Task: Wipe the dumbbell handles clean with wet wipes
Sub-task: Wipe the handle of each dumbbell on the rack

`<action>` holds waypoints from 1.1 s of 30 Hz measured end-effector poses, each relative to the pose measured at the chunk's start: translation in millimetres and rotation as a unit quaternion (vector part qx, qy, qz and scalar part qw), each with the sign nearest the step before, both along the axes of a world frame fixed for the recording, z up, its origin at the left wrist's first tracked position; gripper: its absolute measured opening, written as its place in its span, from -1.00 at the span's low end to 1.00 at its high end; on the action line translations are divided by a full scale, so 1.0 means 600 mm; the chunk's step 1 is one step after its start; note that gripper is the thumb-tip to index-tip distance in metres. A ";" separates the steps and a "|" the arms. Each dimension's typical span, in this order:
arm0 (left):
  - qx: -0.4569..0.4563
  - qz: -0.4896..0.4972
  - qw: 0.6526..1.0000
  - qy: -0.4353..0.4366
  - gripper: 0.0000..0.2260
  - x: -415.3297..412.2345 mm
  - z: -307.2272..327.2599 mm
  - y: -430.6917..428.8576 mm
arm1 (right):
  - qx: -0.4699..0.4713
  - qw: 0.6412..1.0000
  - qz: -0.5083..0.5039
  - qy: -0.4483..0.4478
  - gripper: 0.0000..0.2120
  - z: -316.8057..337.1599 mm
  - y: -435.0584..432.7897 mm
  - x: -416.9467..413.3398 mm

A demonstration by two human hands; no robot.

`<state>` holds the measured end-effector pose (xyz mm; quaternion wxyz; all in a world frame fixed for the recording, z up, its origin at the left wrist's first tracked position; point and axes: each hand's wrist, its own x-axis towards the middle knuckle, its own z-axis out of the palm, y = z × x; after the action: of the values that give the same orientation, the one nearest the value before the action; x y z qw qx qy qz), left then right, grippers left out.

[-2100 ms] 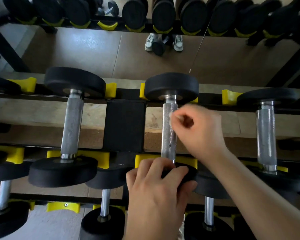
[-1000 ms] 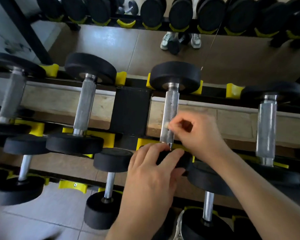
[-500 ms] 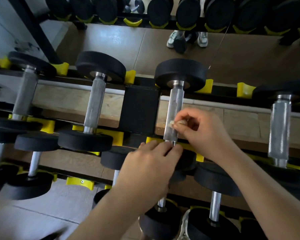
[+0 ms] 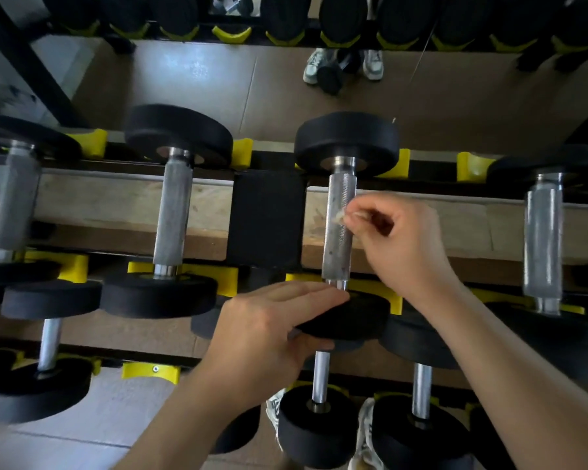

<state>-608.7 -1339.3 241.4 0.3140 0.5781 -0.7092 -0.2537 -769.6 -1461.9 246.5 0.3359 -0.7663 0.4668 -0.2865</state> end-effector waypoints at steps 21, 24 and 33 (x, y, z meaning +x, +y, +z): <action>-0.069 0.052 0.973 -0.214 -0.64 -0.125 -0.014 -0.028 | -0.031 0.995 -0.087 -0.026 -0.98 -0.014 -0.035 0.005; -0.095 0.071 0.980 -0.161 -0.64 -0.107 -0.019 -0.024 | 0.032 0.991 -0.101 -0.084 -0.96 -0.010 -0.030 0.006; -0.093 0.075 0.993 -0.001 -0.57 -0.079 -0.029 -0.024 | -0.002 0.992 -0.095 -0.081 -0.86 0.006 -0.042 0.023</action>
<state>-656.0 -1353.4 224.0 0.3836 0.5987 -0.6843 -0.1620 -755.8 -1487.2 250.1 0.3426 -0.6934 0.5082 -0.3789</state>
